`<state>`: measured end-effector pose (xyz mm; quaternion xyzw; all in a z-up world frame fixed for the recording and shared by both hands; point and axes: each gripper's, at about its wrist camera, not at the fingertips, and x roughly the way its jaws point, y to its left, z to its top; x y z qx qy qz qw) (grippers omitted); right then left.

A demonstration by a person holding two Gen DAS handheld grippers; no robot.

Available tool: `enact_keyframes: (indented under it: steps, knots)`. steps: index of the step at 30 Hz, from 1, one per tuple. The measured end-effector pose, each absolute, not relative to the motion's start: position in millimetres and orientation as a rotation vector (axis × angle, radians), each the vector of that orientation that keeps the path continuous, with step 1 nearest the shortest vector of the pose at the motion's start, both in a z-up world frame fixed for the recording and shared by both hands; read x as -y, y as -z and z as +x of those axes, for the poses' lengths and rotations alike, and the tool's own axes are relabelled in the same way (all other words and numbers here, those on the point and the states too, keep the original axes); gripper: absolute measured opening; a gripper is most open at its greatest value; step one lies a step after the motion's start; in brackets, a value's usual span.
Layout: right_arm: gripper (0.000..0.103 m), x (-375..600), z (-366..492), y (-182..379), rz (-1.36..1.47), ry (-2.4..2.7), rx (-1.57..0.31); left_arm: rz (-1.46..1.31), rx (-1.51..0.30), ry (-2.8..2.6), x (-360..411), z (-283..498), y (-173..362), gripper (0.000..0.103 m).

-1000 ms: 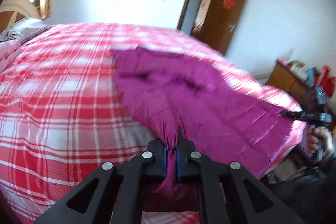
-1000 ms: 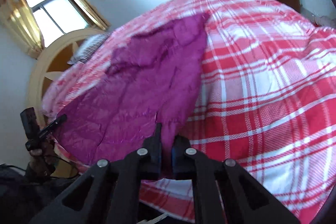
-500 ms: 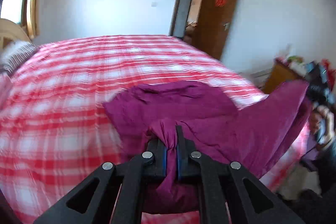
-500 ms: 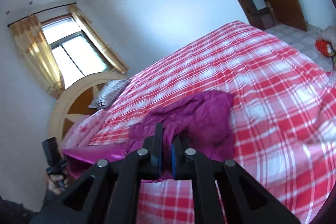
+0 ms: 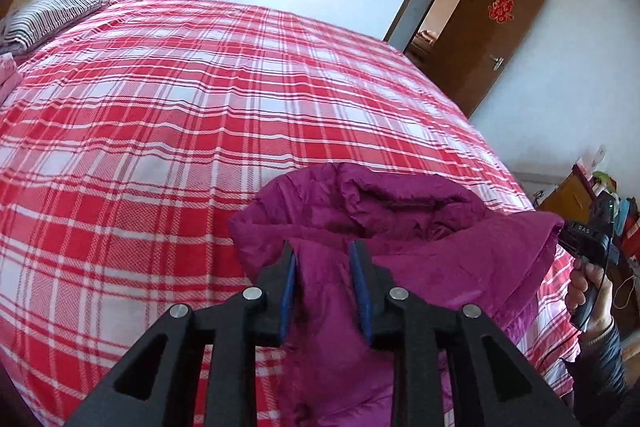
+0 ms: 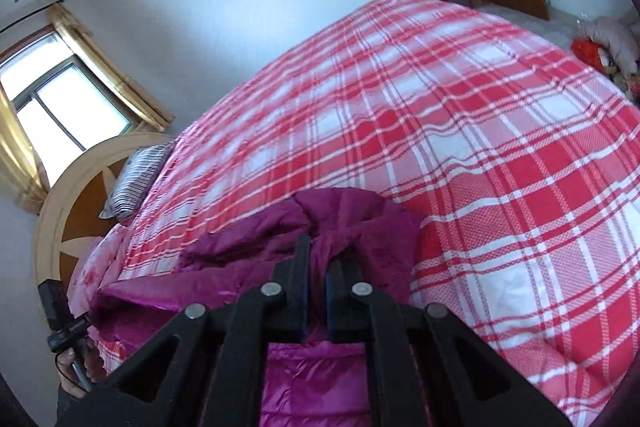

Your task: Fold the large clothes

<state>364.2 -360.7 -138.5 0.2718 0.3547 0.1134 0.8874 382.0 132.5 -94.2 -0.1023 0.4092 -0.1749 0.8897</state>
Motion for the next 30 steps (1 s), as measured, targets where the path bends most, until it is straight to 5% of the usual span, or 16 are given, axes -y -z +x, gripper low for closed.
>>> enact_keyframes:
  steps: [2,4,9,11,13,15,23,30]
  knots:
    - [0.008,368,367,148,0.583,-0.222,-0.752,-0.136,-0.798,0.275,-135,378,85,0.062]
    - [0.008,374,370,157,0.597,-0.209,-0.767,-0.092,-0.718,0.158,-150,378,78,0.080]
    - [0.016,366,400,170,0.588,-0.221,-0.813,-0.078,-0.645,0.058,-139,375,76,0.080]
    - [0.031,363,410,167,0.581,-0.196,-0.801,-0.040,-0.596,0.081,-114,366,73,0.080]
    - [0.071,358,412,156,0.543,-0.134,-0.760,0.021,-0.555,0.098,-84,360,73,0.080]
    - [0.083,349,404,141,0.501,-0.074,-0.679,0.072,-0.537,0.115,-57,360,78,0.080]
    - [0.083,257,398,151,0.270,-0.192,-0.671,0.339,-0.558,0.017,26,394,138,0.080]
    - [0.083,229,421,187,0.110,-0.163,-0.737,0.296,-0.651,-0.040,11,430,165,0.080]
